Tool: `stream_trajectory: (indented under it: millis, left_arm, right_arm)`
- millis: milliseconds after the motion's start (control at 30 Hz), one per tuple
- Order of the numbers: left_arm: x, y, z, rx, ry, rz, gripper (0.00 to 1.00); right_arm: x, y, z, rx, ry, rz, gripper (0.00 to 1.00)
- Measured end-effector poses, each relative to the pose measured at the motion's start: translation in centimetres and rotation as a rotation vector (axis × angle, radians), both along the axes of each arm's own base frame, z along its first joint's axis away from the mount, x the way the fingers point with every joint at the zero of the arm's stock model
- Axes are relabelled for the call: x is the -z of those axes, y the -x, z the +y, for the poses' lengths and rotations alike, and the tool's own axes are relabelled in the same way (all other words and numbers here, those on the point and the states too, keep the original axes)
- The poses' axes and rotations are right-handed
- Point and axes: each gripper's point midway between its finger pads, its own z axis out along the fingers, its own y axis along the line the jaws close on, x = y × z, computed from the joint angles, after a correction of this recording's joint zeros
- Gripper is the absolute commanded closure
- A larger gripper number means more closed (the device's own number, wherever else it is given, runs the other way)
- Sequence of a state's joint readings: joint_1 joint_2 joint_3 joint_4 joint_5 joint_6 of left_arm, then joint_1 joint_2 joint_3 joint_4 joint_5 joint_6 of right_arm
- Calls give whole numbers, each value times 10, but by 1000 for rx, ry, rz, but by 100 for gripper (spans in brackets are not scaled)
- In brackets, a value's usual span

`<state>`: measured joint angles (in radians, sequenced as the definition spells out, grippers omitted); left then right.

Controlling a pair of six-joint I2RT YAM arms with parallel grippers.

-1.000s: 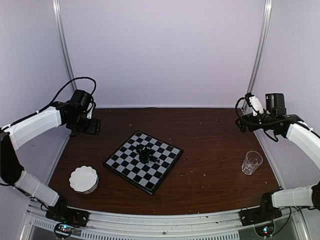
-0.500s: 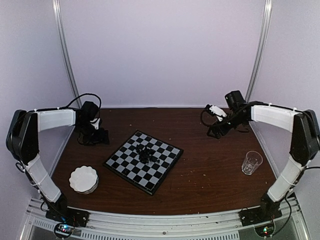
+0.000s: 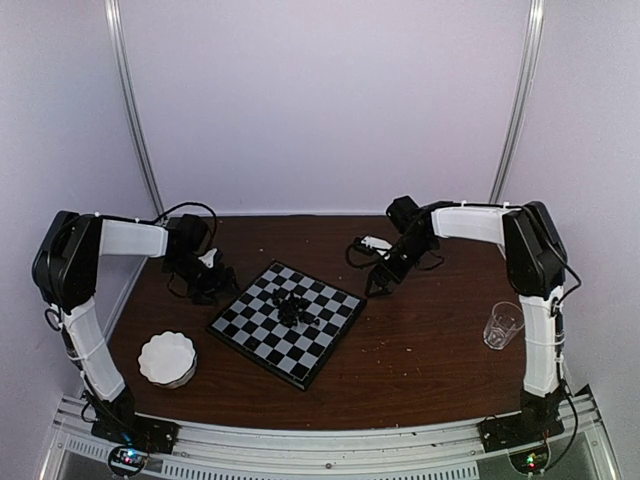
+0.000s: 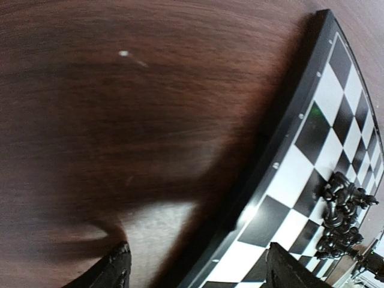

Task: Set up the chess pieces on the board
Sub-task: Adjust the chessboard at the center of the board.

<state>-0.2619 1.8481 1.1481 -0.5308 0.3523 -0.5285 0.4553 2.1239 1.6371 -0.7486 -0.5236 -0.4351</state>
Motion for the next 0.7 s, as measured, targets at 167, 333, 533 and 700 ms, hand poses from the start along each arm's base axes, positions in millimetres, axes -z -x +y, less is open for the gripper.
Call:
stream_trajectory:
  millis: [167, 333, 533, 700]
  left_arm:
    - [1, 2, -12, 24, 27, 7, 24]
    - [1, 2, -21, 42, 52, 13, 26]
    - [1, 4, -40, 90, 77, 5, 29]
    - [1, 5, -57, 135, 99, -7, 30]
  right_arm:
    - [10, -4, 17, -22, -12, 51, 7]
    - [16, 1, 21, -28, -21, 96, 10]
    - [15, 18, 27, -74, -55, 156, 14]
    - [18, 38, 27, -127, -79, 196, 16]
